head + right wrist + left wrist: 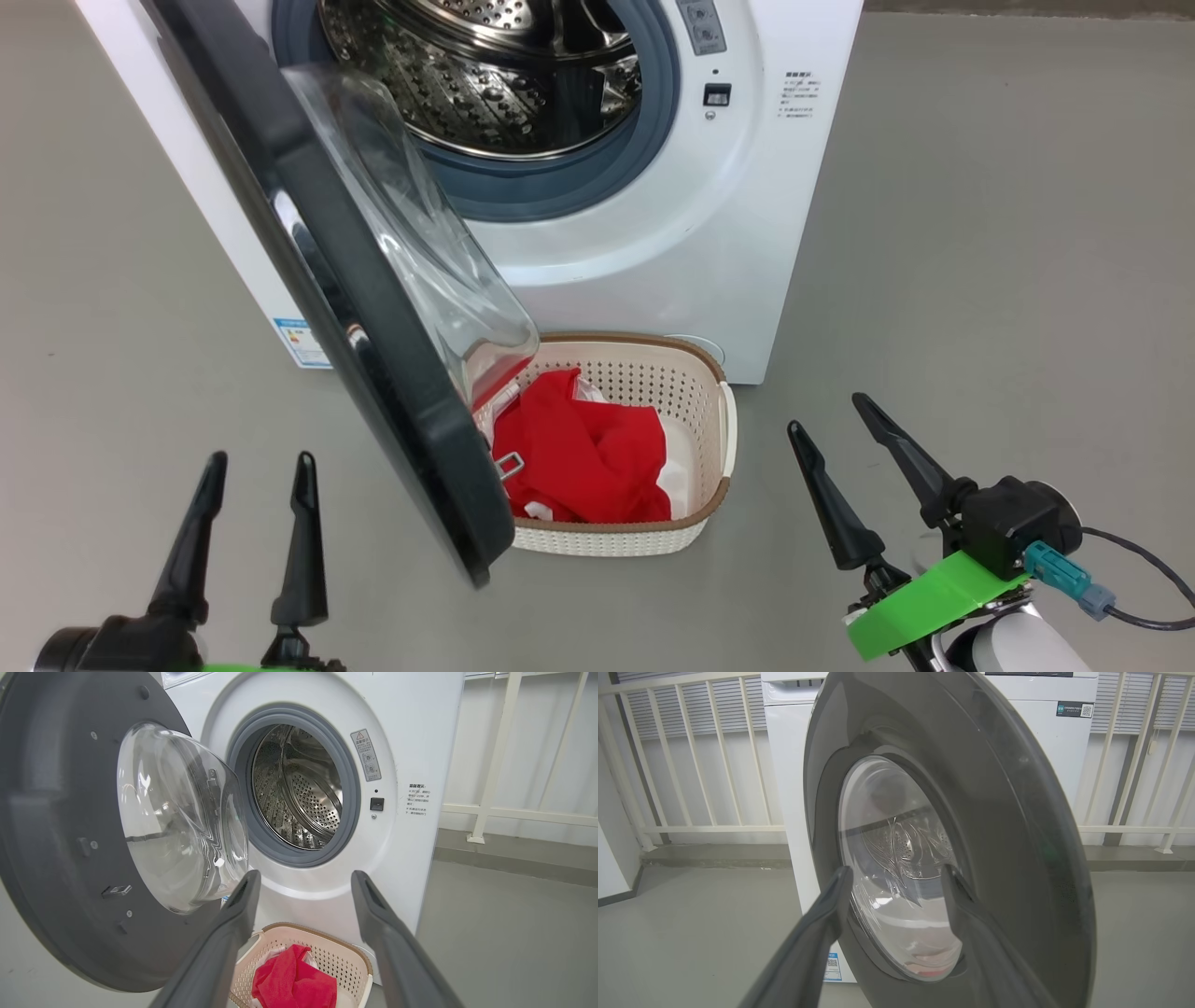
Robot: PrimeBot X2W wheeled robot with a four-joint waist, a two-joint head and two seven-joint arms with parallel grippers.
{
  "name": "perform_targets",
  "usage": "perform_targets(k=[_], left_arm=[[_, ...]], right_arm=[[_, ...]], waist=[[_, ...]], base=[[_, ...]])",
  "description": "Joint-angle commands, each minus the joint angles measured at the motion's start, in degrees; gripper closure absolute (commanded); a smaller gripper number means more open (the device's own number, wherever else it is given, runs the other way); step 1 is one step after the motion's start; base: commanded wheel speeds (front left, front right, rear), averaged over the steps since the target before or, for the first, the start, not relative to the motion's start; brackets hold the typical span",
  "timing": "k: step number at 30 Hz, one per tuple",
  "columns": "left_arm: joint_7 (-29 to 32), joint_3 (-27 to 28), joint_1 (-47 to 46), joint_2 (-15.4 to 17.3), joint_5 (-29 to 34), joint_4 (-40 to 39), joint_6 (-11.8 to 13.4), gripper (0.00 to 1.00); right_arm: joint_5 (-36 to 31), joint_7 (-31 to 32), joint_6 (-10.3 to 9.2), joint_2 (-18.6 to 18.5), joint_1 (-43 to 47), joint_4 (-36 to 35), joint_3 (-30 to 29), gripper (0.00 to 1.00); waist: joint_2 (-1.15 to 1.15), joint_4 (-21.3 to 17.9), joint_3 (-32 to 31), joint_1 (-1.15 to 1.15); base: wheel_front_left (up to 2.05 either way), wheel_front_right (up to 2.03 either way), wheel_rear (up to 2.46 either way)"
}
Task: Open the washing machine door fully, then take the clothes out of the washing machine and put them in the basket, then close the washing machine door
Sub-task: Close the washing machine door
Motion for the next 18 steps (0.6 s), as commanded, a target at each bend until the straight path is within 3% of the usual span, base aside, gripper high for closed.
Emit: perform_targets(k=[1, 18], left_arm=[[-0.43, 2.61, -0.45, 0.03, 0.94, -1.30, -0.34, 0.00], [-0.43, 4.05, -0.47, -2.25, 3.90, 0.39, -1.67, 0.00]], right_arm=[[0.31, -0.37, 0.19, -0.06, -0.83, -1.67, 0.64, 0.00], [0.15, -0.37, 0.19, -0.43, -0.21, -1.84, 0.57, 0.00]], waist=[[0.00, 0.06, 0.18, 0.00], [0.00, 0.53, 0.52, 0.00]], base=[[0.00, 0.00, 0.00], [0.00, 0.00, 0.00]])
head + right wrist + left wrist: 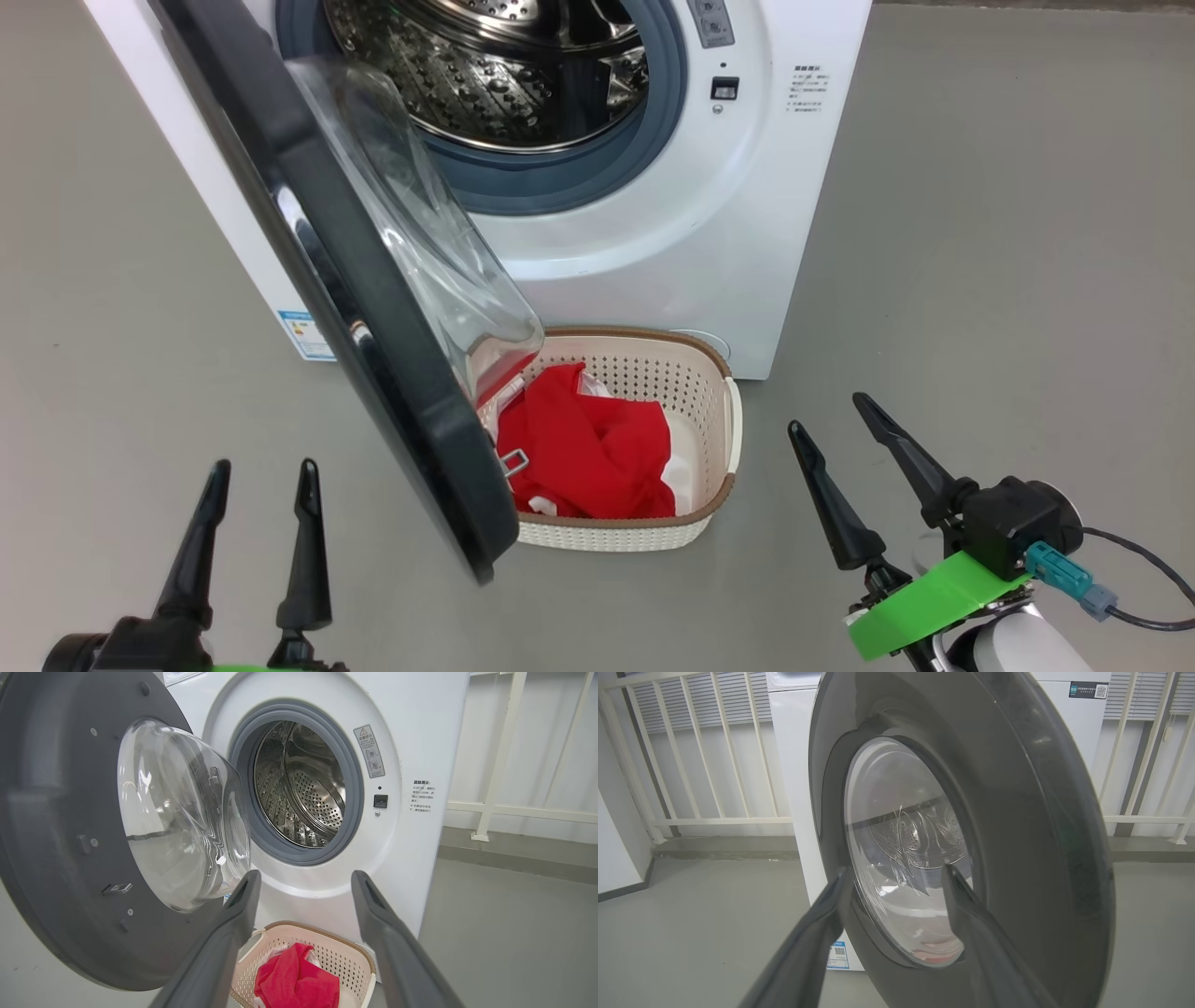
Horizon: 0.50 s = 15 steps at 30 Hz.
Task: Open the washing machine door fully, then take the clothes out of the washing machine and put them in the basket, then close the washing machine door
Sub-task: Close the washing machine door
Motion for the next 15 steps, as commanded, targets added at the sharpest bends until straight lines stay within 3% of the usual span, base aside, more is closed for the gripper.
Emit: perform_targets(k=[1, 11, 14, 15], left_arm=[[-0.43, 2.02, -0.80, 0.37, 0.78, -1.11, -0.18, 0.00], [-0.43, 2.00, -0.61, 0.17, 1.29, -0.67, -0.65, 0.00], [-0.43, 2.56, -0.92, 0.13, -2.11, -0.07, -0.53, 0.00], [-0.43, 2.64, -1.23, 0.12, -3.80, -0.02, -0.33, 0.58]], right_arm=[[0.12, -0.37, 0.19, -0.48, -0.21, -1.57, 0.62, 0.00], [0.04, -0.37, 0.19, -0.54, -0.01, -1.33, 0.70, 0.00], [0.09, -0.37, 0.19, -0.57, -0.07, -1.31, 0.78, 0.00], [0.10, -0.37, 0.19, -0.59, -0.09, -1.31, 0.75, 0.00]], waist=[[0.00, 0.09, -0.01, 0.00], [0.00, 0.24, -0.22, 0.00], [0.00, 0.21, -0.14, 0.00], [0.00, 0.23, -0.11, 0.00]], base=[[0.00, 0.00, 0.00], [0.00, 0.00, 0.00], [0.00, 0.00, 0.00], [0.00, 0.00, 0.00]])
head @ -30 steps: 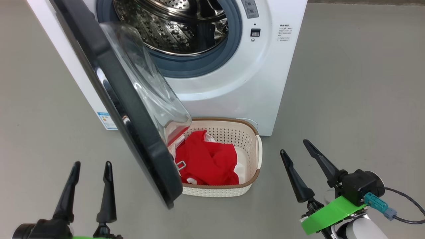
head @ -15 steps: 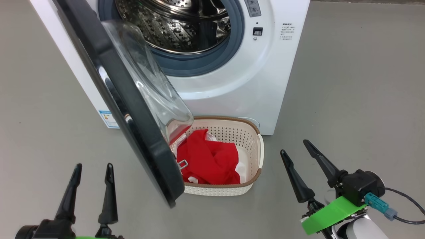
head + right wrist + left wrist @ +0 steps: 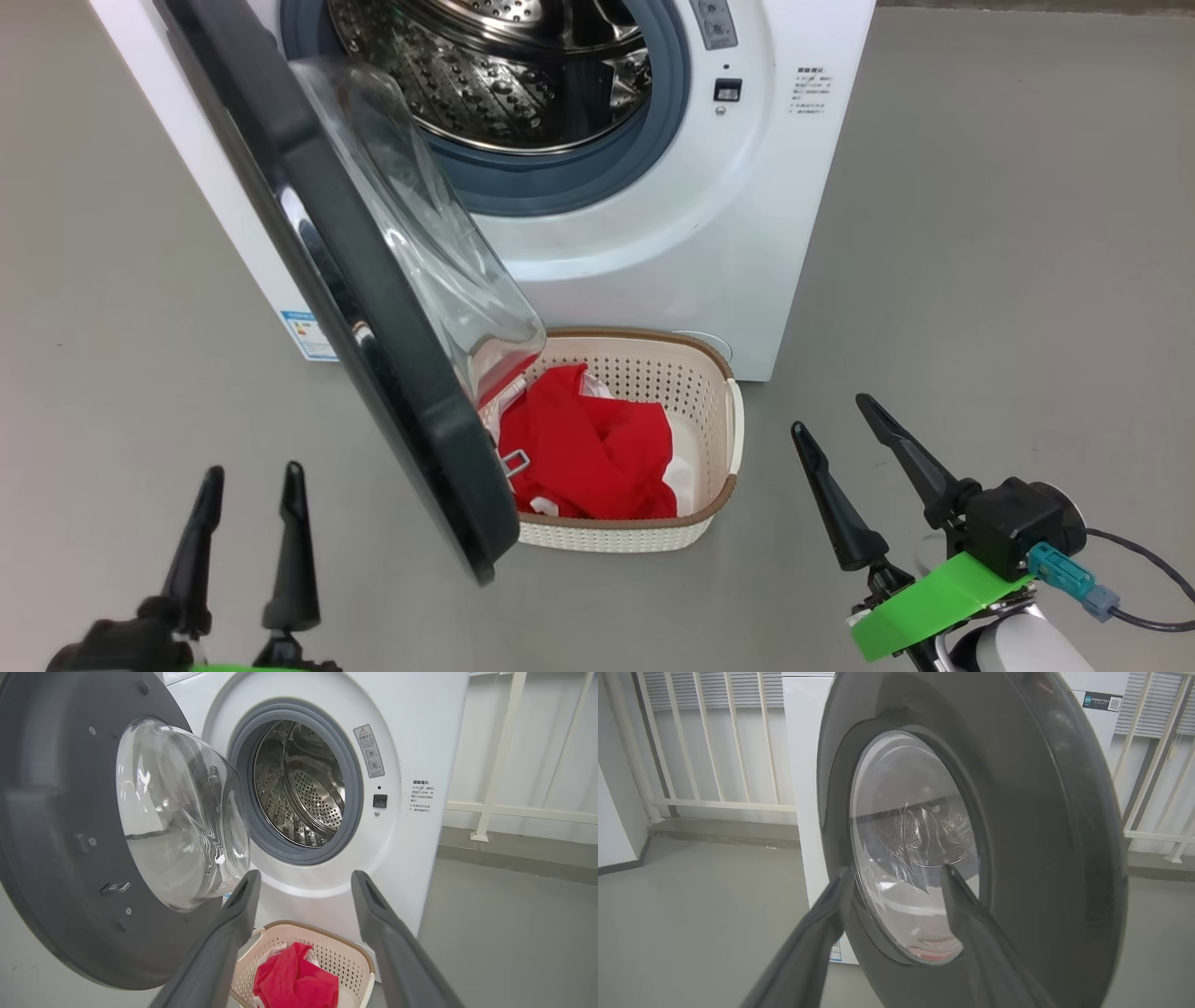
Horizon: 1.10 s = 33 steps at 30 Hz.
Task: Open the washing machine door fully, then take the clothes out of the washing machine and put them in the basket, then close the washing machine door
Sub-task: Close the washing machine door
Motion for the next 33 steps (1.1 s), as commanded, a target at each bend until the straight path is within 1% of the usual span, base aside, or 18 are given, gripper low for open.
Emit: perform_targets(k=[1, 3, 4, 7, 10, 12, 13, 14, 16, 19, 20, 21, 24, 25, 29, 33], left_arm=[[-0.43, 2.01, -1.56, 0.34, -1.60, -1.13, 0.17, 1.00], [-0.43, 2.02, -2.32, 0.33, -5.07, -0.93, 0.07, 1.00], [-0.43, 2.15, -2.90, 0.33, -7.83, -0.97, -0.03, 1.00], [-0.43, 2.63, -4.80, 0.32, -21.11, -1.06, 0.16, 1.00], [-0.34, 2.34, -6.49, 0.32, -37.35, -0.87, 0.67, 1.00], [1.45, 2.06, -7.63, 0.32, -49.00, -1.02, 1.86, 1.00], [2.59, 2.08, -8.20, 0.32, -55.27, -1.43, 2.74, 1.00], [3.90, 2.14, -8.70, 0.32, -60.27, -2.17, 3.77, 1.00], [6.37, 2.46, -9.32, 0.32, -68.40, -4.05, 5.78, 1.00], [9.94, 2.74, -9.78, 0.32, -78.09, -7.24, 8.42, 1.00], [11.15, 2.74, -9.89, 0.32, -80.43, -8.34, 9.29, 1.00], [11.15, 2.74, -9.89, 0.32, -80.43, -8.34, 9.29, 1.00], [13.98, 2.84, -10.10, 0.32, -85.08, -11.31, 11.89, 1.00], [15.59, 2.61, -10.15, 0.57, -86.45, -13.07, 13.19, 1.00], [17.83, 1.28, -9.82, 1.73, -86.54, -15.91, 14.36, 1.00], [18.99, -0.23, -9.54, 2.40, -85.73, -17.78, 14.58, 1.00]], right_arm=[[0.09, -0.37, 0.19, -0.40, -0.26, -1.35, 0.87, 0.00], [0.08, -0.37, 0.19, -0.41, -0.26, -1.31, 0.80, 0.00], [0.08, -0.37, 0.19, -0.42, -0.27, -1.29, 0.80, 0.00], [0.10, -0.37, 0.19, -0.42, -0.36, -1.26, 0.81, 0.00], [0.17, -0.37, 0.19, -0.36, -0.42, -1.20, 0.92, 0.00], [0.23, -0.37, 0.19, -0.32, -0.46, -1.14, 0.94, 0.00], [0.26, -0.37, 0.19, -0.30, -0.48, -1.12, 0.94, 0.00], [0.29, -0.37, 0.19, -0.28, -0.49, -1.10, 0.94, 0.00], [0.38, -0.37, 0.19, -0.28, -0.43, -1.09, 0.90, 0.00], [0.51, -0.37, 0.19, -0.34, -0.40, -1.17, 0.72, 0.00], [0.54, -0.37, 0.19, -0.34, -0.38, -1.19, 0.69, 0.00], [0.54, -0.37, 0.19, -0.34, -0.38, -1.19, 0.69, 0.00], [0.63, -0.37, 0.19, -0.34, -0.45, -1.22, 0.70, 0.00], [0.72, -0.37, 0.19, -0.33, -0.60, -1.25, 0.79, 0.00], [0.87, -0.37, 0.19, -0.24, -0.93, -1.34, 0.74, 0.00], [1.04, -0.37, 0.19, -0.11, -1.14, -1.34, 0.72, 0.00]], waist=[[0.00, 0.02, 0.05, 0.00], [0.00, 0.05, 0.05, 0.00], [0.00, 0.08, 0.05, 0.00], [0.00, 0.05, 0.00, 0.00], [0.00, -0.14, -0.17, 0.00], [0.00, -0.30, -0.24, 0.00], [0.00, -0.40, -0.25, 0.00], [0.00, -0.51, -0.29, 0.00], [0.00, -0.71, -0.21, 0.00], [0.00, -0.95, 0.09, 0.00], [0.00, -1.01, 0.18, 0.00], [0.00, -1.01, 0.18, 0.00], [0.00, -1.22, 0.48, 0.00], [0.00, -1.46, 0.68, 0.00], [0.00, -2.05, 1.17, 0.00], [0.00, -2.97, 1.78, 0.00]], base=[[0.00, 0.00, 0.00], [0.00, 0.00, 0.00], [0.00, 0.00, 0.00], [0.00, 0.00, 0.00], [0.00, 0.00, 0.00], [0.00, 0.00, 0.00], [0.00, 0.00, 0.00], [0.00, 0.00, 0.00], [0.00, 0.00, 0.00], [0.00, 0.00, 0.00], [0.00, 0.00, 0.00], [0.00, 0.00, 0.00], [0.00, 0.00, 0.00], [0.00, 0.00, 0.00], [0.00, 0.00, 0.00], [0.00, 0.00, 0.00]])
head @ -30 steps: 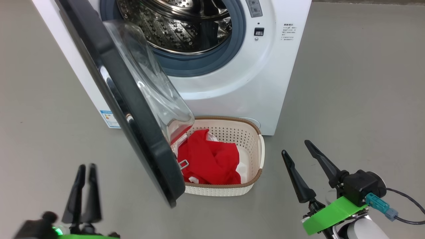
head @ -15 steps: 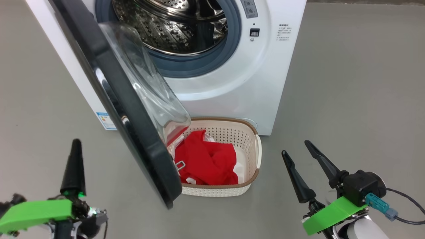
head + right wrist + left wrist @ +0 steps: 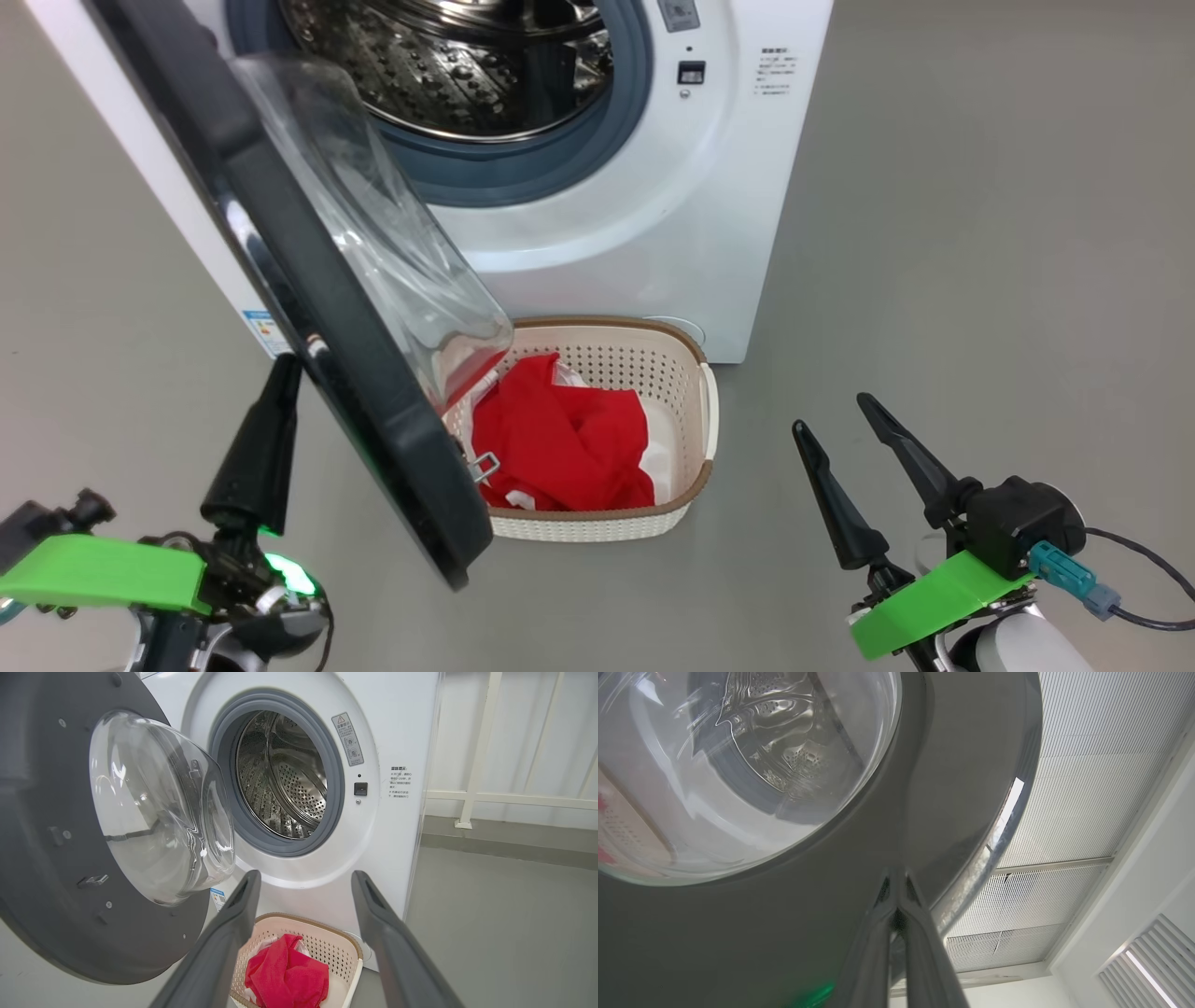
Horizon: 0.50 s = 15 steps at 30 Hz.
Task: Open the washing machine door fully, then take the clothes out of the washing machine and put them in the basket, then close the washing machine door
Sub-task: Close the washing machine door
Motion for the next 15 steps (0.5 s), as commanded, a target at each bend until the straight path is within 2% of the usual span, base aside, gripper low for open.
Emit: perform_targets(k=[1, 15], left_arm=[[0.52, 1.28, -2.00, 1.21, 0.64, -2.21, -0.05, 1.00], [1.24, -1.28, -6.25, 0.98, 1.70, -1.52, -0.72, 1.00]], right_arm=[[0.59, -0.37, 0.19, -0.14, -1.18, -1.49, 0.85, 0.00], [1.06, -0.37, 0.19, -0.01, -2.49, -1.71, 0.65, 0.00]], waist=[[0.00, -0.75, 0.55, 0.00], [0.00, -6.51, 2.93, 0.00]], base=[[0.00, 0.00, 0.00], [0.00, 0.00, 0.00]])
